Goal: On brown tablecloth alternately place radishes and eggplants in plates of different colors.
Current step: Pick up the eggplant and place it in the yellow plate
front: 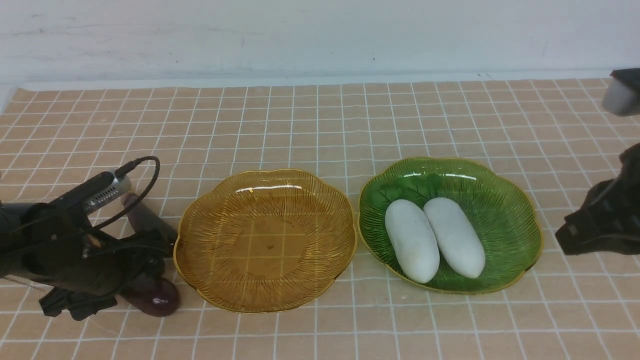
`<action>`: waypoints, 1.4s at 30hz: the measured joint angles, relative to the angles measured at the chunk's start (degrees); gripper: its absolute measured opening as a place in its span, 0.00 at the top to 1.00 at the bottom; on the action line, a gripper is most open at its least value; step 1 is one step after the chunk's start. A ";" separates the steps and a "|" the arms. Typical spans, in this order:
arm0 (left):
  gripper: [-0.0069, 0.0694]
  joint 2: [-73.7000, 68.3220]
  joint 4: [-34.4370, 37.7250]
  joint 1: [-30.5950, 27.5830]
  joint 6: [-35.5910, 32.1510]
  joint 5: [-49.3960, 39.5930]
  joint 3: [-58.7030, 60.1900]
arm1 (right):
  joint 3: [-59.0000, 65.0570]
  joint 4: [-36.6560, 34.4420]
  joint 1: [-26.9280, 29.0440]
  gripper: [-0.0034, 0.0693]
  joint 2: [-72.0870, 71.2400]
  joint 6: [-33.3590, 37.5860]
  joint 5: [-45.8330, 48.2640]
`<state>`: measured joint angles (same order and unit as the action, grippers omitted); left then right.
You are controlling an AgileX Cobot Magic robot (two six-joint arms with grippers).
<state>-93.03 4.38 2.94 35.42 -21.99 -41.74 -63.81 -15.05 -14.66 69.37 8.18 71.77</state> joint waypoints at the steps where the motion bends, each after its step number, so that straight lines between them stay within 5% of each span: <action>1: 0.35 0.14 -0.73 0.00 -0.31 -1.76 -0.62 | 0.00 0.00 0.00 0.97 0.00 0.00 0.00; 5: 0.53 3.57 -4.38 0.12 -2.89 -13.40 -6.63 | 0.00 0.00 0.00 0.97 0.00 0.19 0.00; 9: 0.53 6.75 -2.06 3.36 -8.97 -20.33 -15.46 | 0.00 -0.02 0.00 0.97 0.00 0.45 0.00; 15: 0.53 0.84 4.72 12.22 -11.65 -16.81 -20.60 | 0.00 -0.07 0.00 0.97 0.00 0.45 0.00; 24: 0.43 -9.33 7.43 13.30 -10.58 -15.05 -25.09 | 0.00 -0.09 0.00 0.97 0.00 0.97 0.00; 28: 0.27 -10.33 7.18 13.30 -10.64 -15.57 -28.03 | 0.00 -0.09 0.00 0.97 0.00 1.11 -0.05; 33: 0.11 -10.33 2.80 10.41 -10.78 -19.85 -32.11 | 0.00 -0.04 0.00 0.97 0.00 1.16 -0.05; 42: 0.12 -12.77 -4.69 -3.65 -3.72 -20.94 -33.13 | 0.00 -0.04 0.00 0.97 0.00 1.28 -0.05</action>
<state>-105.80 -0.31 -0.72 31.70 -42.93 -74.87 -63.81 -15.09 -14.66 69.37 9.47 71.72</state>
